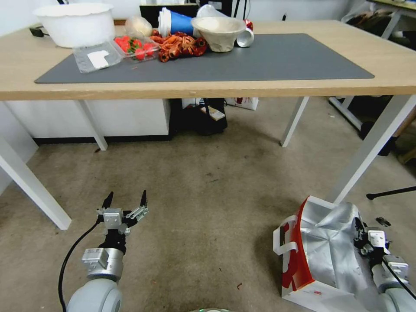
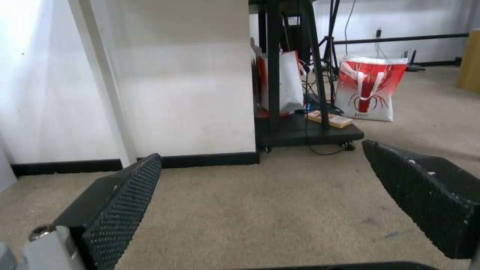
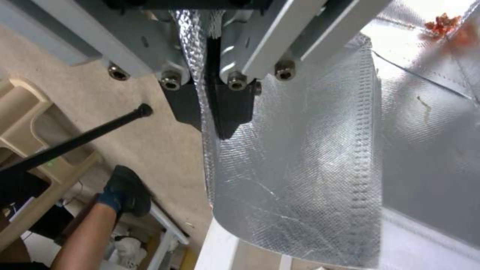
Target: Pick up the food delivery bag from the floor and place it on the table.
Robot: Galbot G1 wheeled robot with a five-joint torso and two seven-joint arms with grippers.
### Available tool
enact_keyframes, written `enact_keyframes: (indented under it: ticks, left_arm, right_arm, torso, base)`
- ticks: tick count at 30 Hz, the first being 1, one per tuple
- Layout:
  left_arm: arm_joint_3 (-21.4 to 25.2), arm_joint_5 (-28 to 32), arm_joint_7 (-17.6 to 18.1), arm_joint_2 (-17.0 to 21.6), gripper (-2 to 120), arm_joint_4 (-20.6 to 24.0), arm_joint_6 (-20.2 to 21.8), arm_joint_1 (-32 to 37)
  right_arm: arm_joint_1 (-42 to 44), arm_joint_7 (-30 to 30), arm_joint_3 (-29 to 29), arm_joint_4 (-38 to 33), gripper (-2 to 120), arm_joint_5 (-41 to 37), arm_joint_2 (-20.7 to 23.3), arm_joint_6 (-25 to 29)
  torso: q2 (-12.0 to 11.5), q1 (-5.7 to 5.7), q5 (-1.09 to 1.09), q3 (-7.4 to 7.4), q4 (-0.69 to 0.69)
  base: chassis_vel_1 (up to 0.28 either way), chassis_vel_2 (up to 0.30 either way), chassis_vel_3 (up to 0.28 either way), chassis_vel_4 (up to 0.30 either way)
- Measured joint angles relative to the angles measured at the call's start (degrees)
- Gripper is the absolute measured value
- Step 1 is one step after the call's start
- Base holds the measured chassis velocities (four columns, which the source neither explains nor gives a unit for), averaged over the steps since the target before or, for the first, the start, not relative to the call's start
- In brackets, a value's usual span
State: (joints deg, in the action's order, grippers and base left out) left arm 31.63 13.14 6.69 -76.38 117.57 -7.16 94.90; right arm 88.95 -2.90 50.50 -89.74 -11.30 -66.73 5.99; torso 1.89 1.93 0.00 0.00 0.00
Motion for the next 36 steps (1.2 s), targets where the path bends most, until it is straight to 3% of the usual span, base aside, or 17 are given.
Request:
enact_keyframes:
  ticks: [21, 36]
  left_arm:
    - [0.04, 0.29, 0.92, -0.16, 100, 0.91, 1.03, 0.05]
    - [0.47, -0.02, 1.04, -0.39, 100, 1.48, 0.24, 1.24]
  right_arm:
    - [4.27, -3.25, -0.95, -10.48, 0, -1.99, -1.83, 2.99]
    - [7.77, -10.49, -2.81, -24.22, 0, -8.97, -1.18, 3.66]
  torso:
    - [0.0, 0.0, 0.0, 0.0, 0.0]
    - [0.0, 0.0, -0.01, 0.0, 0.0]
  base:
    - [0.0, 0.0, 0.0, 0.0]
    - [0.0, 0.0, 0.0, 0.0]
